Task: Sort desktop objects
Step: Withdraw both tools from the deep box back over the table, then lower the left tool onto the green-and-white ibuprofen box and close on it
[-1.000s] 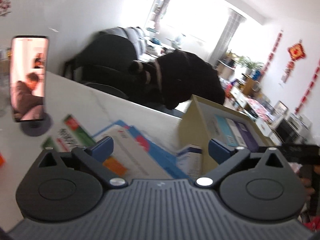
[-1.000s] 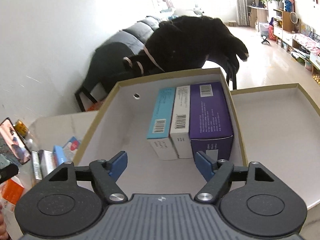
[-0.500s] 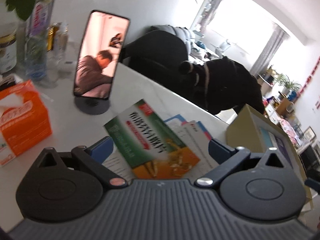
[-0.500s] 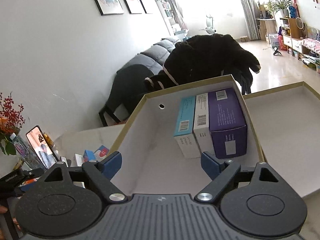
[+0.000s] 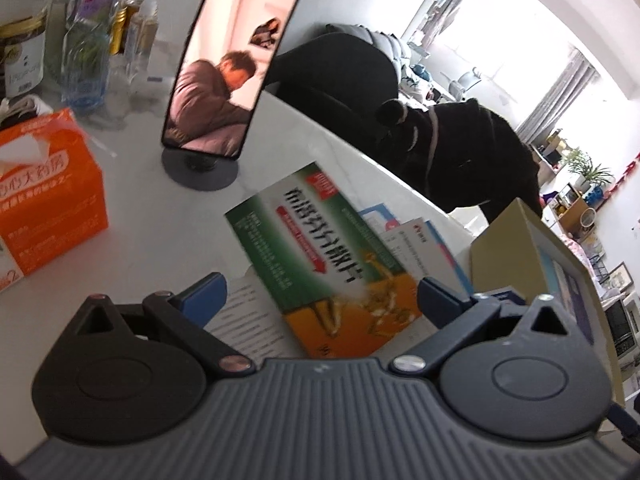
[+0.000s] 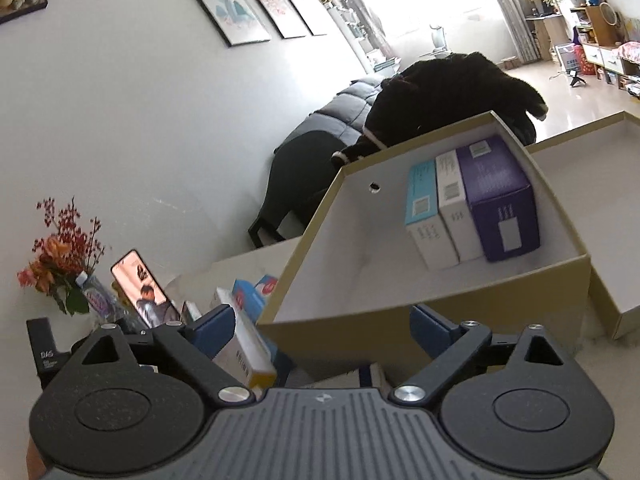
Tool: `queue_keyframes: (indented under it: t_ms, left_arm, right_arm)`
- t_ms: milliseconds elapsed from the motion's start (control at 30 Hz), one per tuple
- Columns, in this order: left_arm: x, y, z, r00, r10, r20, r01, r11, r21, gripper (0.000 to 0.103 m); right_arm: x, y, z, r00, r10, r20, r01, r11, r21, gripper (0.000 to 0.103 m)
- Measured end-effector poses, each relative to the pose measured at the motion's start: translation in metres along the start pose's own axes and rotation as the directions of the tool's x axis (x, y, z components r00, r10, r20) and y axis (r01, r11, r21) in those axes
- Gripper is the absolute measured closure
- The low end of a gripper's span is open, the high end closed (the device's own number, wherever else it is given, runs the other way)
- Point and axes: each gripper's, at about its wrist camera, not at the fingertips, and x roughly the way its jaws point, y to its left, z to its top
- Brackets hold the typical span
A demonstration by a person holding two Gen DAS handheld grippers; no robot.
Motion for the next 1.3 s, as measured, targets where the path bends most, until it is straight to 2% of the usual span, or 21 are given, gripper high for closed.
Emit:
queue_keyframes:
  t_ms: [133,267,433,633,800,1000,1167,1300]
  left_arm:
    - [0.006,0.008,0.0,1.0,0.025,-0.016,-0.026,0.999,-0.035,0.0]
    - [0.014,0.006,0.004,0.999,0.018,-0.032,-0.02,0.998,-0.053,0.0]
    - [0.03,-0.005,0.011,0.999,0.026,-0.048,-0.027,0.999,-0.019,0.0]
    - [0.048,-0.01,0.023,0.998,0.028,-0.054,-0.029,0.999,-0.024,0.0]
    - [0.057,-0.014,0.028,0.997,0.065,-0.04,-0.065,0.998,-0.002,0.0]
    - [0.065,-0.009,0.029,0.996,0.084,-0.044,-0.085,0.996,-0.019,0.0]
    - [0.068,-0.003,0.027,0.997,0.053,-0.056,-0.056,0.997,-0.047,0.0]
    - [0.064,-0.002,0.024,0.999,0.027,-0.036,-0.029,0.999,-0.045,0.009]
  right_arm:
    - [0.006,0.008,-0.003,1.0,-0.005,-0.008,0.005,1.0,-0.013,0.008]
    - [0.013,0.014,-0.005,1.0,0.011,-0.02,-0.011,1.0,-0.02,0.007]
    - [0.022,0.02,-0.006,0.999,0.009,-0.049,-0.011,0.999,-0.033,0.007]
    - [0.029,0.024,0.002,0.998,0.011,-0.054,-0.013,0.999,-0.039,0.005]
    - [0.032,0.034,0.005,0.998,0.028,-0.048,-0.032,0.997,-0.071,0.006]
    - [0.041,0.044,0.005,0.997,0.042,-0.063,-0.048,0.994,-0.102,0.006]
    - [0.046,0.045,0.005,0.997,0.045,-0.068,-0.051,0.994,-0.101,0.006]
    - [0.046,0.048,0.004,0.996,0.05,-0.071,-0.056,0.994,-0.097,0.006]
